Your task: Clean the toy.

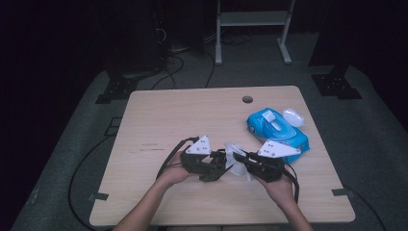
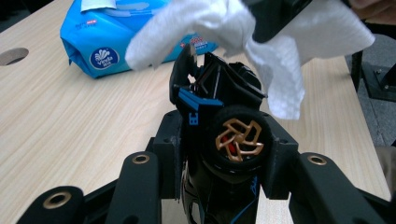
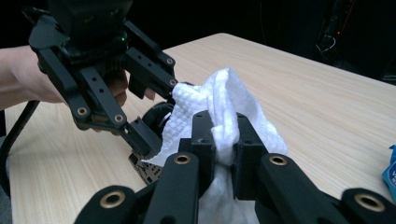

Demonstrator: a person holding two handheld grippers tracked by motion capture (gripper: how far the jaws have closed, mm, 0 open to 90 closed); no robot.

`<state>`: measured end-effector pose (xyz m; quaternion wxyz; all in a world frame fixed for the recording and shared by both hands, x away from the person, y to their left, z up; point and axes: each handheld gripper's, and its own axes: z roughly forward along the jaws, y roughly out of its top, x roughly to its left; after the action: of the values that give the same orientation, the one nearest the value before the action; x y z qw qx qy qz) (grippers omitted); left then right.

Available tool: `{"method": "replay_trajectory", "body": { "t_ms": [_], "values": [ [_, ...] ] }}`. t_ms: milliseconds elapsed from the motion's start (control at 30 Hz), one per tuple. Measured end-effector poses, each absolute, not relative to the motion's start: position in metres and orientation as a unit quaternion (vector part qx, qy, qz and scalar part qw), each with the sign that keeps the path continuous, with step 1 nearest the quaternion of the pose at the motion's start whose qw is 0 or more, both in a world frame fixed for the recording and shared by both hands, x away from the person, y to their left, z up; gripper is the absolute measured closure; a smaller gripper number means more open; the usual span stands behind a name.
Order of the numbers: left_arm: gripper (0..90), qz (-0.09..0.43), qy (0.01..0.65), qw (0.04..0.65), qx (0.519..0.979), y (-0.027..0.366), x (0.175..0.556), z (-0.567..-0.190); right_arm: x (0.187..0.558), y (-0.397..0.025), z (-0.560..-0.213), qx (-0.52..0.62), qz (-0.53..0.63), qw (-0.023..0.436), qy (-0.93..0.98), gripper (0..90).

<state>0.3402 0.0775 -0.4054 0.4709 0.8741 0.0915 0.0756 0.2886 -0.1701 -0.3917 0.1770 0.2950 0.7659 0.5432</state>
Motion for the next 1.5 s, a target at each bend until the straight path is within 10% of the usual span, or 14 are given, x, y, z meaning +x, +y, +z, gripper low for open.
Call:
{"method": "replay_trajectory", "body": {
  "t_ms": [1500],
  "values": [
    [57.2,0.044,0.090,0.354,0.930,0.062,0.344,-0.429,0.298,-0.142,-0.441,0.307,0.496,0.127,0.802,81.3]
  ]
}}
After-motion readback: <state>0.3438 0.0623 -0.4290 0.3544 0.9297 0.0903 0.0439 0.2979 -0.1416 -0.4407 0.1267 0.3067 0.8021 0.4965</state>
